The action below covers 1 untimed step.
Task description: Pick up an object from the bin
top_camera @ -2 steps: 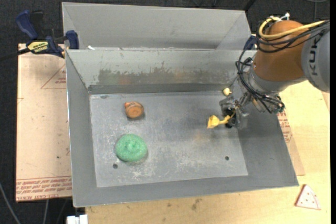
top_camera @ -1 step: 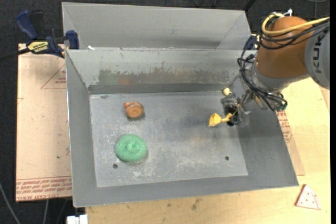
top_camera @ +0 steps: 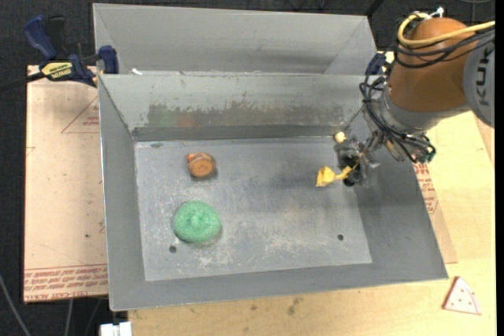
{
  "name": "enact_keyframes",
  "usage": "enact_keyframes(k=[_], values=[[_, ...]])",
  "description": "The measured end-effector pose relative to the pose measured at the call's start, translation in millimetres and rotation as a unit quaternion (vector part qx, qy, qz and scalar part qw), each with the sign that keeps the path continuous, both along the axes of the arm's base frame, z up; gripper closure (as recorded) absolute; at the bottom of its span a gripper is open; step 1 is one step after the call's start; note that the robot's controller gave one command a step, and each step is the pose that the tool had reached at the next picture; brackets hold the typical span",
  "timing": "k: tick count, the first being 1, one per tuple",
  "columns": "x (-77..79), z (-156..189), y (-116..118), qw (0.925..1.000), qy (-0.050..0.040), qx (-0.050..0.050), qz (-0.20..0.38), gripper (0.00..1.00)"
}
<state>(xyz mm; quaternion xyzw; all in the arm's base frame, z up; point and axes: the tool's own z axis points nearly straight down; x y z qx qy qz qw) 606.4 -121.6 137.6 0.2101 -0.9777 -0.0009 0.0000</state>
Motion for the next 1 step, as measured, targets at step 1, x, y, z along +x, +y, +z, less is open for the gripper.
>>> enact_keyframes(k=[1], values=[[1.0, 17.8, 0.0, 1.0000, -0.0018, -0.001, 0.000, 1.00]])
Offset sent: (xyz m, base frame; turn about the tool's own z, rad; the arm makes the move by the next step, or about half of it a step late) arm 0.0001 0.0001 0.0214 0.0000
